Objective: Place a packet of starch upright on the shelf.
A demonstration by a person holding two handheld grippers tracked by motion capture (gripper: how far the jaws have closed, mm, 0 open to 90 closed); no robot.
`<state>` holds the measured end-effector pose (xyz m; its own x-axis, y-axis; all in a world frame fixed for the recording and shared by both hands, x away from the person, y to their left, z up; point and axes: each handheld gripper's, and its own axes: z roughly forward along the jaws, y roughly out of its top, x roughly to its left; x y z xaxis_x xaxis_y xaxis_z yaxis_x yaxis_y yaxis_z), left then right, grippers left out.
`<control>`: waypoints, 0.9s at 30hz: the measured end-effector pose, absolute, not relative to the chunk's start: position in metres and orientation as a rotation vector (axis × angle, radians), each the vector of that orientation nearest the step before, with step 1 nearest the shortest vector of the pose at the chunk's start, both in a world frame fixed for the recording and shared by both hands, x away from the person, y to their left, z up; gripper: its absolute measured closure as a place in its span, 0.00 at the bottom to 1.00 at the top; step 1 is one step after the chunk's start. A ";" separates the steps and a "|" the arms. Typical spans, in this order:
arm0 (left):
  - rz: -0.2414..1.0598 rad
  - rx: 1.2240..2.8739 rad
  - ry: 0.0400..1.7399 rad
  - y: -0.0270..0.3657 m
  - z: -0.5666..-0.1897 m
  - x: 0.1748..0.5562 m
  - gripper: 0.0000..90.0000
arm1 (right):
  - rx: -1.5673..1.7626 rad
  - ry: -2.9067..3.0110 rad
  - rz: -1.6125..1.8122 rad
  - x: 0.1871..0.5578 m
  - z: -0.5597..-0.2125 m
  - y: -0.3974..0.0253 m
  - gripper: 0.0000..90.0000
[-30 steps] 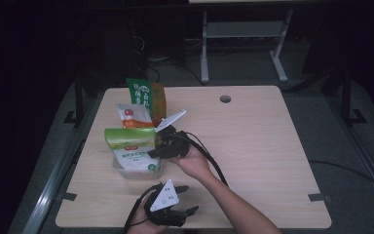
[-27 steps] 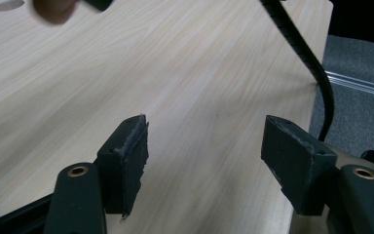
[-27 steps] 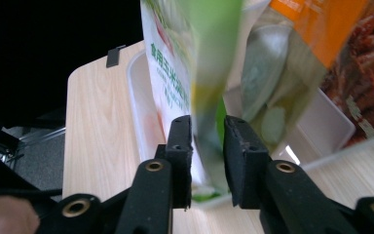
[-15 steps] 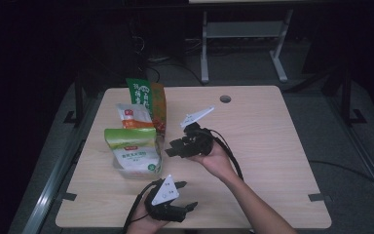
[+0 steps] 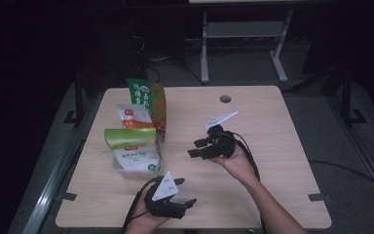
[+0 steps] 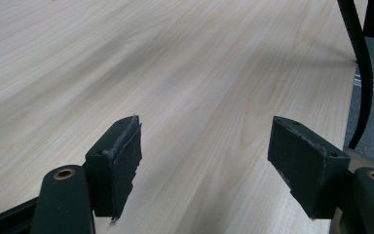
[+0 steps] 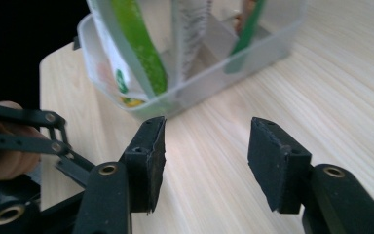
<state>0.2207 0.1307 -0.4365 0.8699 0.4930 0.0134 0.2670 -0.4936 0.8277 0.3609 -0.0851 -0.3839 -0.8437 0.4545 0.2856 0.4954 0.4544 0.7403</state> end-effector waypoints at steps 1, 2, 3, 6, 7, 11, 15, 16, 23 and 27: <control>0.310 2.112 0.549 0.131 -0.437 0.221 0.31 | -0.882 -2.637 -1.360 0.361 -0.384 -0.089 0.51; 0.311 2.113 0.550 0.131 -0.436 0.221 0.31 | -0.895 -2.632 -1.357 0.361 -0.384 -0.093 0.51; 0.312 2.113 0.550 0.130 -0.437 0.221 0.31 | -0.905 -2.633 -1.353 0.361 -0.384 -0.097 0.51; 0.311 2.112 0.550 0.130 -0.437 0.221 0.31 | -0.942 -2.637 -1.362 0.360 -0.384 -0.110 0.50; 0.312 2.109 0.549 0.130 -0.437 0.221 0.31 | -0.950 -2.635 -1.362 0.360 -0.384 -0.112 0.50; 0.316 2.118 0.547 0.130 -0.437 0.222 0.30 | -0.982 -2.630 -1.355 0.358 -0.388 -0.126 0.49; 0.317 2.121 0.548 0.130 -0.437 0.223 0.30 | -1.030 -2.610 -1.344 0.357 -0.391 -0.137 0.47; 0.317 2.121 0.549 0.131 -0.437 0.223 0.30 | -1.036 -2.606 -1.349 0.357 -0.391 -0.140 0.47; 0.316 2.114 0.557 0.131 -0.437 0.224 0.30 | -1.076 -2.600 -1.369 0.353 -0.394 -0.157 0.46; 0.314 2.113 0.560 0.131 -0.437 0.224 0.30 | -1.115 -2.585 -1.385 0.350 -0.397 -0.170 0.45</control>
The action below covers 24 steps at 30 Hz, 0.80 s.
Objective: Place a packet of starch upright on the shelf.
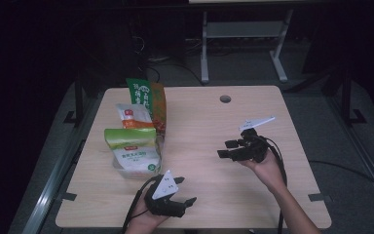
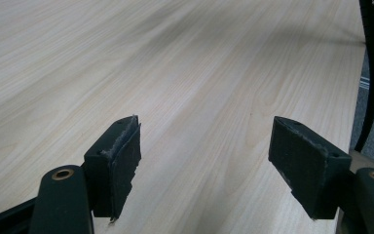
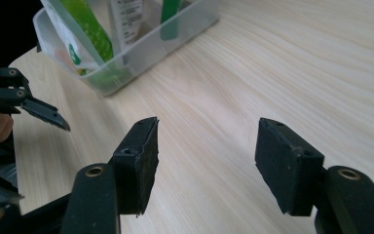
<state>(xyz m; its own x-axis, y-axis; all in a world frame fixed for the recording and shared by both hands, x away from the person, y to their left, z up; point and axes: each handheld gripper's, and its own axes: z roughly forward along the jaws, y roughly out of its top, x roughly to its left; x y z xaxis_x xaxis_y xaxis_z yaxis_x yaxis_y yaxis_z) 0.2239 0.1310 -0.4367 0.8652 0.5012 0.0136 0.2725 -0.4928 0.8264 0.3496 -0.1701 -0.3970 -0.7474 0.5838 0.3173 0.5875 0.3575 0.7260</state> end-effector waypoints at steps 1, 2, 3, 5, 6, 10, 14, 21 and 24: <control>0.314 2.112 0.560 0.131 -0.437 0.224 0.30 | -1.128 -2.578 -1.378 0.349 -0.397 -0.173 0.45; 0.314 2.111 0.561 0.131 -0.437 0.224 0.30 | -1.129 -2.580 -1.386 0.348 -0.399 -0.176 0.45; 0.315 2.111 0.560 0.131 -0.437 0.224 0.30 | -1.143 -2.575 -1.382 0.346 -0.399 -0.179 0.44; 0.314 2.111 0.563 0.131 -0.437 0.224 0.30 | -1.157 -2.574 -1.378 0.344 -0.402 -0.185 0.44; 0.315 2.111 0.563 0.131 -0.437 0.224 0.30 | -1.160 -2.578 -1.379 0.343 -0.403 -0.188 0.44; 0.315 2.113 0.564 0.131 -0.437 0.225 0.30 | -1.195 -2.565 -1.377 0.340 -0.406 -0.197 0.43; 0.314 2.114 0.565 0.131 -0.437 0.225 0.30 | -1.218 -2.555 -1.377 0.336 -0.411 -0.206 0.43; 0.315 2.108 0.570 0.132 -0.437 0.225 0.30 | -1.258 -2.538 -1.369 0.328 -0.421 -0.221 0.42; 0.317 2.107 0.569 0.132 -0.437 0.225 0.30 | -1.268 -2.537 -1.362 0.323 -0.425 -0.226 0.41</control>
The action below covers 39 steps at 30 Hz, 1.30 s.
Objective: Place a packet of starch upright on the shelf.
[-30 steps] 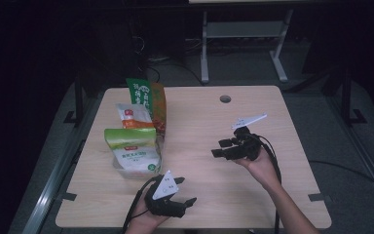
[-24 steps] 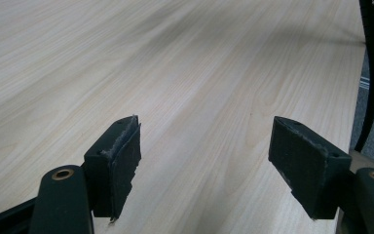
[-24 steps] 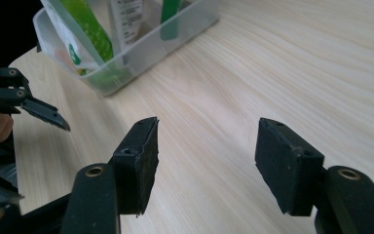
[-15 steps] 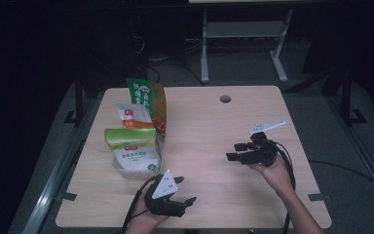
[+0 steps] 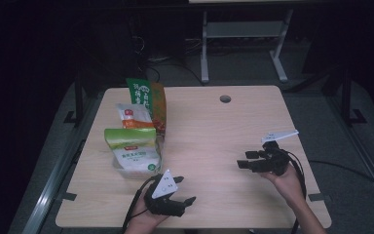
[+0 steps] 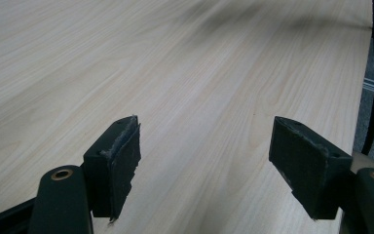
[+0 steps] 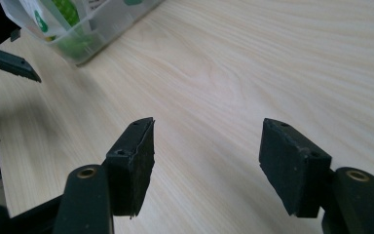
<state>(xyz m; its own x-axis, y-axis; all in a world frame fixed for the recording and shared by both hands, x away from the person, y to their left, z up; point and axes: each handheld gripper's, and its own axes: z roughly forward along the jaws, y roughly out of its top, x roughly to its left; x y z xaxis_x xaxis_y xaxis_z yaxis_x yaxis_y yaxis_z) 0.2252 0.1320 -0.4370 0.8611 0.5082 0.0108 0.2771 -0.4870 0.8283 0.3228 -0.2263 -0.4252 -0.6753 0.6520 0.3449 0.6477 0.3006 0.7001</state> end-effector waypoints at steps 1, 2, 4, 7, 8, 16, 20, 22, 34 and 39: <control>0.316 2.110 0.569 0.132 -0.437 0.225 0.30 | 1.276 2.524 1.360 0.321 -0.427 -0.228 0.41; 0.318 2.114 0.570 0.132 -0.437 0.225 0.30 | 1.274 2.524 1.360 0.320 -0.428 -0.230 0.41; 0.319 2.114 0.570 0.132 -0.437 0.225 0.29 | 1.286 2.519 1.359 0.316 -0.431 -0.234 0.41; 0.318 2.110 0.573 0.132 -0.437 0.226 0.29 | 1.293 2.518 1.349 0.311 -0.434 -0.238 0.40; 0.320 2.109 0.572 0.132 -0.437 0.226 0.29 | 1.295 2.516 1.350 0.310 -0.435 -0.239 0.40; 0.327 2.114 0.573 0.133 -0.437 0.227 0.28 | 1.310 2.501 1.343 0.296 -0.442 -0.248 0.39; 0.327 2.116 0.575 0.134 -0.437 0.227 0.27 | 1.324 2.487 1.350 0.288 -0.446 -0.255 0.38; 0.330 2.112 0.576 0.134 -0.437 0.227 0.27 | 1.335 2.480 1.358 0.283 -0.449 -0.258 0.38; 0.331 2.112 0.574 0.133 -0.437 0.227 0.27 | 1.352 2.441 1.355 0.259 -0.454 -0.272 0.36; 0.331 2.111 0.570 0.133 -0.437 0.226 0.26 | 1.359 2.407 1.360 0.247 -0.455 -0.276 0.34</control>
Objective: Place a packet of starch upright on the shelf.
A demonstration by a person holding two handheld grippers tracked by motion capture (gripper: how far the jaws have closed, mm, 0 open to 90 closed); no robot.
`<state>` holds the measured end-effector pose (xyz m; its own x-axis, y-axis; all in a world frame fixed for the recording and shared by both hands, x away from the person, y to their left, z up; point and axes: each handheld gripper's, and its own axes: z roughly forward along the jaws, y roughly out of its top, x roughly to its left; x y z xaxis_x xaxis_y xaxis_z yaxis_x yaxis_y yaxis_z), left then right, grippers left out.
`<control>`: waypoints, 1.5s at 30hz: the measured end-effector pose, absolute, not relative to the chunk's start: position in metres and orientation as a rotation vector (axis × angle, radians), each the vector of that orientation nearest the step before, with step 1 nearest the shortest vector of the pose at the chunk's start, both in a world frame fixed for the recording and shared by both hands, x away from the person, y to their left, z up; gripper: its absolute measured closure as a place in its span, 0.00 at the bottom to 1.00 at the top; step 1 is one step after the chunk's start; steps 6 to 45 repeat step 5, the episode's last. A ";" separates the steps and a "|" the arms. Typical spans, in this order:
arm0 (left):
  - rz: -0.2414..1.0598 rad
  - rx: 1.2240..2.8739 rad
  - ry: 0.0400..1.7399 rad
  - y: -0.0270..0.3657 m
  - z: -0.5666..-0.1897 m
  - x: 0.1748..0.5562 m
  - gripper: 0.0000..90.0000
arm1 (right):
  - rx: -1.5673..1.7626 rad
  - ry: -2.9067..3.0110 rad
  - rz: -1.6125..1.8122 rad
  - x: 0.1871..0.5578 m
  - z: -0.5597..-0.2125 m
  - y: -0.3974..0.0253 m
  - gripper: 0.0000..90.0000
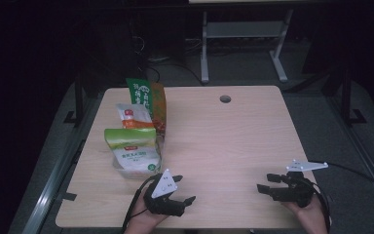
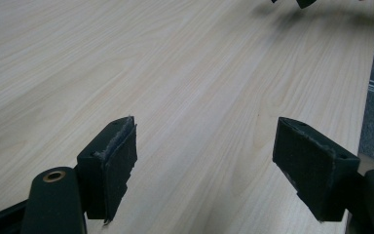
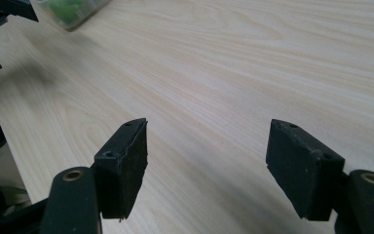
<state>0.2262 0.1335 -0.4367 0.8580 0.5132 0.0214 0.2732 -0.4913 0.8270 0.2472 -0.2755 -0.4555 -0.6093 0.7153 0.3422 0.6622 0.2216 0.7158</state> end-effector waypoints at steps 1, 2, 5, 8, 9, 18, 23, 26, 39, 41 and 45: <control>0.331 2.110 0.569 0.133 -0.437 0.226 0.26 | 1.359 2.404 1.362 0.246 -0.456 -0.276 0.34; 0.332 2.110 0.566 0.133 -0.436 0.226 0.26 | 1.352 2.400 1.360 0.244 -0.456 -0.276 0.34; 0.335 2.109 0.560 0.133 -0.436 0.225 0.26 | 1.337 2.385 1.364 0.239 -0.454 -0.276 0.32; 0.335 2.109 0.560 0.133 -0.436 0.225 0.26 | 1.337 2.385 1.364 0.239 -0.454 -0.276 0.32; 0.335 2.109 0.560 0.133 -0.436 0.225 0.26 | 1.337 2.385 1.364 0.239 -0.454 -0.276 0.32; 0.335 2.109 0.560 0.133 -0.436 0.225 0.26 | 1.337 2.385 1.364 0.239 -0.454 -0.276 0.32; 0.335 2.109 0.560 0.133 -0.436 0.225 0.26 | 1.337 2.385 1.364 0.239 -0.454 -0.276 0.32; 0.335 2.109 0.560 0.133 -0.436 0.225 0.26 | 1.337 2.385 1.364 0.239 -0.454 -0.276 0.32; 0.335 2.109 0.560 0.133 -0.436 0.225 0.26 | 1.337 2.385 1.364 0.239 -0.454 -0.276 0.32; 0.335 2.109 0.560 0.133 -0.436 0.225 0.26 | 1.337 2.385 1.364 0.239 -0.454 -0.276 0.32; 0.335 2.109 0.560 0.133 -0.436 0.225 0.26 | 1.337 2.385 1.364 0.239 -0.454 -0.276 0.32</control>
